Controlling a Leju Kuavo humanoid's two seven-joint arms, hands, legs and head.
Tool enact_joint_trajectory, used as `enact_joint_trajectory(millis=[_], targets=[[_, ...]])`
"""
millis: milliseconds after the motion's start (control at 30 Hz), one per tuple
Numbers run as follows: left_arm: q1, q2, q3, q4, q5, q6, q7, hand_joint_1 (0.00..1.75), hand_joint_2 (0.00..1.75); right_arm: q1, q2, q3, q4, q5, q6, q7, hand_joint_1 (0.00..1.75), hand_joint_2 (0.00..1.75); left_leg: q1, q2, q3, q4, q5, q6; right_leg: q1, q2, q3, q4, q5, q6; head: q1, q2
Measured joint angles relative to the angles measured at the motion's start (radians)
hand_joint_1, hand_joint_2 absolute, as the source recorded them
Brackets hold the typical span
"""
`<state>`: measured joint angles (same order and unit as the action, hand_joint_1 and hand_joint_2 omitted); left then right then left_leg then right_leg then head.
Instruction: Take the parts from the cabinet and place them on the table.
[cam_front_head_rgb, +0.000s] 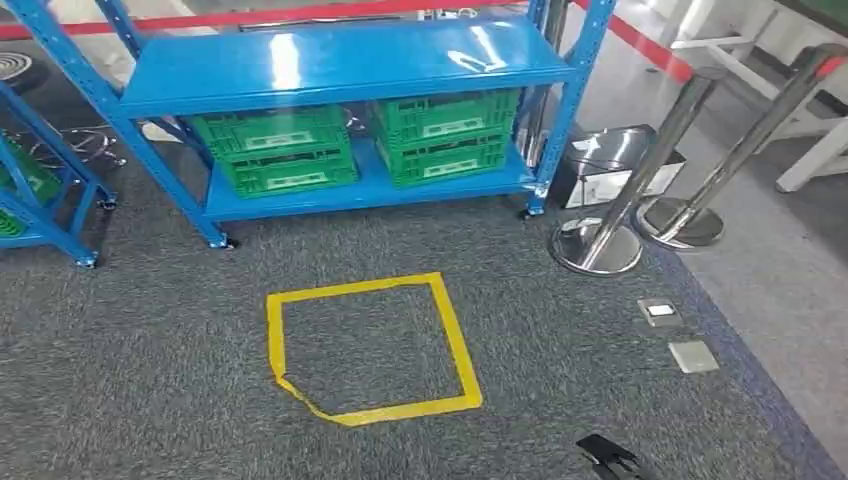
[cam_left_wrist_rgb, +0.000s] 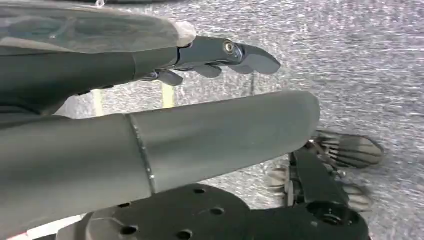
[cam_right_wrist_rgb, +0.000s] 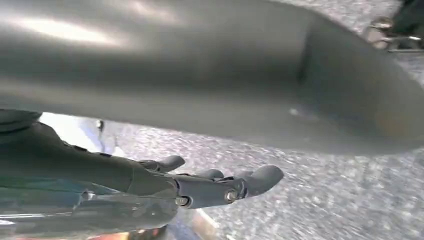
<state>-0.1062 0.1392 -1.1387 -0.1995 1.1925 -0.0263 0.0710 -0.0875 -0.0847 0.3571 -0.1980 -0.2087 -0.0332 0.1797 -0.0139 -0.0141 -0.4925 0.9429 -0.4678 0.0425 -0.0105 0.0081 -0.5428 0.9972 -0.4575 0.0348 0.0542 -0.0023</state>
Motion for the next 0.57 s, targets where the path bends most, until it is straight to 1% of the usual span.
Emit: enact_joint_trajectory(millis=[33, 67, 100, 133, 167, 300, 333, 433, 533, 567], targets=[[0.001, 0.001, 0.000, 0.000, -0.002, 0.006, 0.000, 0.00, 0.00, 0.000, 0.000, 0.000, 0.002, -0.001, 0.000, 0.003, 0.00, 0.00, -0.004, -0.001, 0.001, 0.001, -0.007, -0.007, 0.002, 0.002, 0.013, -0.014, -0.017, 0.000, 0.000, 0.000], [-0.006, 0.001, 0.000, 0.000, -0.004, 0.008, 0.000, 0.00, 0.00, -0.001, 0.000, 0.001, 0.002, -0.003, 0.001, 0.006, 0.00, 0.00, -0.005, -0.003, -0.001, 0.011, -0.011, -0.011, 0.003, 0.005, 0.015, -0.027, -0.013, -0.008, -0.002, 0.000], [-0.007, 0.001, 0.000, 0.000, -0.006, 0.010, 0.000, 0.00, 0.00, 0.000, 0.000, 0.001, 0.002, -0.004, 0.002, 0.006, 0.00, 0.00, -0.004, -0.003, -0.002, 0.010, -0.012, -0.012, 0.003, 0.006, 0.013, -0.027, -0.011, -0.013, -0.004, 0.000], [-0.008, 0.002, 0.000, 0.000, -0.006, 0.011, 0.000, 0.00, 0.00, -0.001, 0.000, 0.002, 0.002, -0.004, 0.003, 0.007, 0.00, 0.00, -0.007, -0.003, -0.002, 0.010, -0.010, 0.001, 0.004, 0.005, 0.014, -0.028, -0.011, -0.012, -0.009, 0.000], [-0.008, 0.002, 0.000, 0.000, -0.006, 0.012, 0.000, 0.00, 0.00, -0.001, 0.000, 0.002, 0.002, -0.004, 0.003, 0.008, 0.00, 0.00, -0.006, -0.003, -0.001, 0.008, -0.011, 0.000, 0.005, 0.005, 0.014, -0.028, -0.011, -0.012, -0.010, 0.000], [-0.007, 0.002, 0.000, 0.000, -0.006, 0.015, 0.000, 0.00, 0.00, 0.000, 0.000, 0.002, 0.002, -0.006, 0.003, 0.008, 0.00, 0.00, -0.006, -0.003, 0.002, 0.000, -0.011, -0.001, 0.008, 0.005, 0.013, -0.028, -0.016, -0.018, -0.015, 0.000], [-0.008, 0.002, 0.000, 0.000, -0.007, 0.017, 0.000, 0.00, 1.75, 0.000, 0.000, 0.002, 0.002, -0.006, 0.003, 0.009, 0.00, 0.00, -0.006, -0.003, 0.003, -0.002, -0.011, -0.001, 0.008, 0.005, 0.013, -0.028, -0.016, -0.020, -0.016, 0.000], [-0.008, 0.002, 0.000, 0.000, -0.009, 0.029, 0.007, 0.00, 1.75, 0.000, 0.000, 0.003, 0.002, -0.005, 0.003, 0.019, 0.00, 0.00, -0.006, -0.003, 0.004, -0.005, -0.010, -0.004, 0.008, 0.005, 0.013, -0.028, -0.018, -0.023, -0.021, 0.000], [-0.008, 0.002, 0.000, 0.000, -0.009, 0.041, 0.014, 0.00, 1.75, 0.000, 0.000, 0.005, 0.002, 0.000, 0.001, 0.027, 0.00, 0.00, -0.005, -0.003, 0.003, -0.007, -0.010, -0.012, 0.009, 0.005, 0.013, -0.028, -0.018, -0.026, -0.023, 0.000], [-0.008, 0.002, 0.000, 0.000, -0.009, 0.043, 0.014, 0.00, 1.75, 0.000, 0.000, 0.008, 0.002, 0.001, 0.001, 0.028, 0.00, 1.75, -0.004, -0.003, 0.003, -0.007, -0.010, -0.014, 0.010, 0.005, 0.013, -0.028, -0.018, -0.026, -0.023, 0.000]])
